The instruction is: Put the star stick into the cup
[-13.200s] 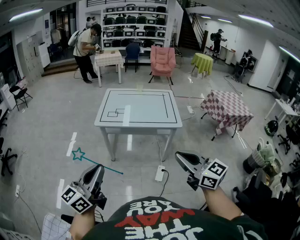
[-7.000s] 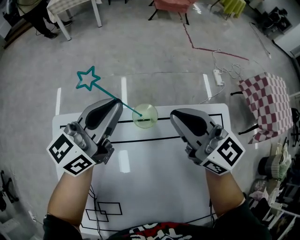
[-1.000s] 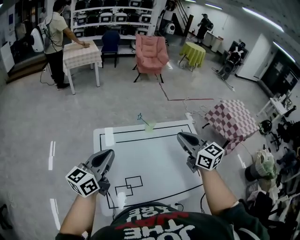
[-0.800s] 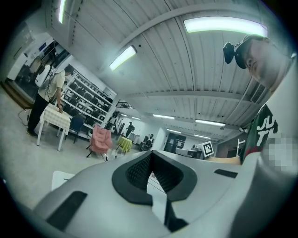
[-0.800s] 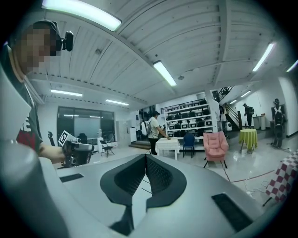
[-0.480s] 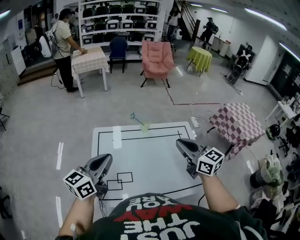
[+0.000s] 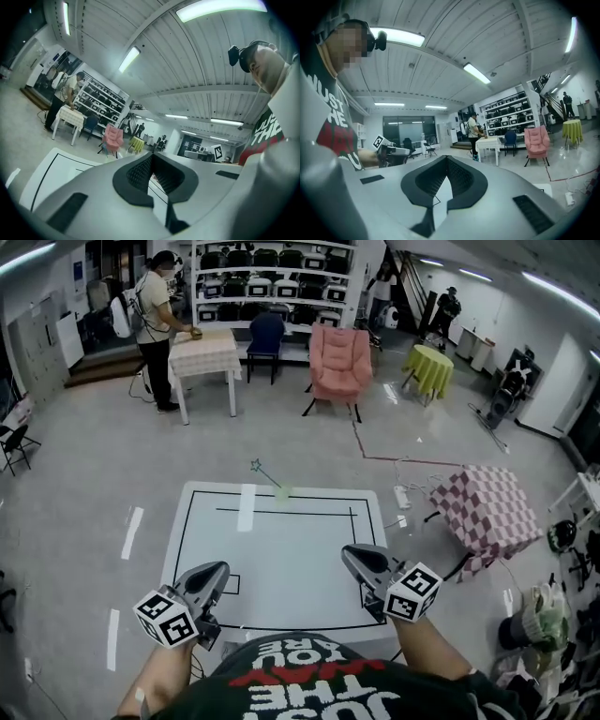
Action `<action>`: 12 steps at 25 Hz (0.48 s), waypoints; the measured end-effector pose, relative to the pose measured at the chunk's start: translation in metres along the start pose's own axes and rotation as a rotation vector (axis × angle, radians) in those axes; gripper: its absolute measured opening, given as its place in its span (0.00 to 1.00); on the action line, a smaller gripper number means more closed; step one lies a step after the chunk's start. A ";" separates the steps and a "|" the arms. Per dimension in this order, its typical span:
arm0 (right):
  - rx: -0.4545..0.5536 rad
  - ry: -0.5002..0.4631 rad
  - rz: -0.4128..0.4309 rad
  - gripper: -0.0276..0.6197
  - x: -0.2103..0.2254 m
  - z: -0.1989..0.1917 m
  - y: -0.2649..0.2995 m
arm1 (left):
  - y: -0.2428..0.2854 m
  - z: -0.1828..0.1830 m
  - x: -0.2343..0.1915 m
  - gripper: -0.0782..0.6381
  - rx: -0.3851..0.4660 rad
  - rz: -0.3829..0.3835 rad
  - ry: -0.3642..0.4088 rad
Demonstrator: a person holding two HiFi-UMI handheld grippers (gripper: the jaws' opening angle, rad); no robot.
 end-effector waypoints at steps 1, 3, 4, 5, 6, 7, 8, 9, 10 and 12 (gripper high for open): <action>-0.003 0.006 0.010 0.09 0.001 -0.003 -0.003 | 0.001 -0.005 0.004 0.12 0.000 0.009 -0.001; -0.011 0.014 0.024 0.09 0.001 -0.009 -0.006 | 0.003 -0.011 0.010 0.12 -0.007 0.013 0.014; -0.014 0.018 0.026 0.09 0.001 -0.011 -0.007 | 0.004 -0.013 0.013 0.12 -0.013 0.012 0.024; -0.016 0.022 0.026 0.09 0.000 -0.014 -0.008 | 0.004 -0.014 0.015 0.12 -0.019 0.008 0.032; -0.016 0.025 0.025 0.09 -0.002 -0.017 -0.008 | 0.003 -0.015 0.016 0.12 -0.024 0.001 0.038; -0.015 0.027 0.021 0.09 -0.004 -0.019 -0.008 | 0.003 -0.016 0.016 0.12 -0.027 -0.007 0.038; -0.012 0.030 0.015 0.09 -0.006 -0.021 -0.008 | 0.002 -0.017 0.015 0.12 -0.029 -0.013 0.032; -0.009 0.035 0.009 0.09 -0.009 -0.023 -0.008 | 0.001 -0.018 0.014 0.12 -0.034 -0.020 0.024; -0.006 0.041 0.004 0.09 -0.012 -0.024 -0.008 | 0.000 -0.019 0.012 0.12 -0.041 -0.031 0.019; -0.006 0.054 -0.006 0.09 -0.016 -0.027 -0.006 | 0.000 -0.020 0.009 0.12 -0.056 -0.052 0.023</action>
Point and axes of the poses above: the fingertips, and each gripper's own axes: y forward along the fingers, x to its right, z out of its top, the point moved 8 cm from there along -y, backward along the fingers, and after that the axes turned 11 degrees about -z, right-handed, at the moved point
